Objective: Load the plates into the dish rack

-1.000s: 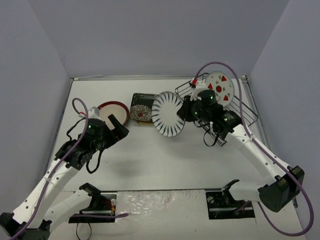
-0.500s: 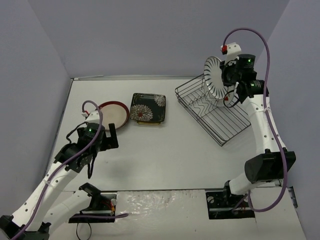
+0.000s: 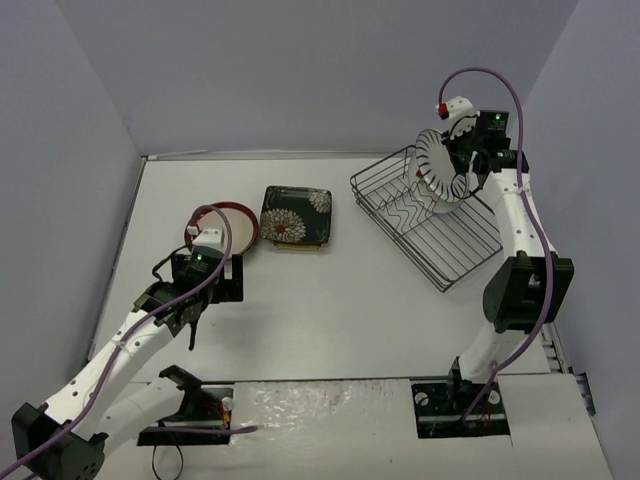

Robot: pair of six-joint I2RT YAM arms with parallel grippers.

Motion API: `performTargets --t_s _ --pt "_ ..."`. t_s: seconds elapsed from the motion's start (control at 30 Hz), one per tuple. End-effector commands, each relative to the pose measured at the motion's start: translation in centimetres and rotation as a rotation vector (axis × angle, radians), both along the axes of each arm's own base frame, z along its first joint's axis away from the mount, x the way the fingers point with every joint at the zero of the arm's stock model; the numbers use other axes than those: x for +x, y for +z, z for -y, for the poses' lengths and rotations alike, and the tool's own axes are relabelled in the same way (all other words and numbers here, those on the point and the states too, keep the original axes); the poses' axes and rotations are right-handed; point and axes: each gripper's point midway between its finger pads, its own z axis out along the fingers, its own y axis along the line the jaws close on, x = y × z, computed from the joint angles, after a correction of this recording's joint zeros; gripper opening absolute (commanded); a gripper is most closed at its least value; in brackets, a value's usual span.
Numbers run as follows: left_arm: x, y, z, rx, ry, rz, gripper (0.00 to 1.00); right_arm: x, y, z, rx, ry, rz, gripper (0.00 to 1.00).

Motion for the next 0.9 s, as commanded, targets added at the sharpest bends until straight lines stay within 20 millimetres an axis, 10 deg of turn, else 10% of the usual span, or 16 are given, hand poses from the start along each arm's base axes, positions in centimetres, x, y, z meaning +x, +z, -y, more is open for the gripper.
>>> performTargets --t_s 0.0,0.23,0.87 --pt "1.8 2.0 0.8 -0.029 -0.016 0.061 0.97 1.9 8.6 0.1 -0.046 0.022 0.271 0.00" --pt "2.2 2.2 0.3 -0.056 0.007 0.080 0.97 2.6 8.3 0.2 -0.041 0.042 0.274 0.00" --pt "2.4 2.2 -0.2 -0.069 0.026 0.082 0.97 3.3 -0.8 -1.3 0.069 0.078 0.141 0.00"
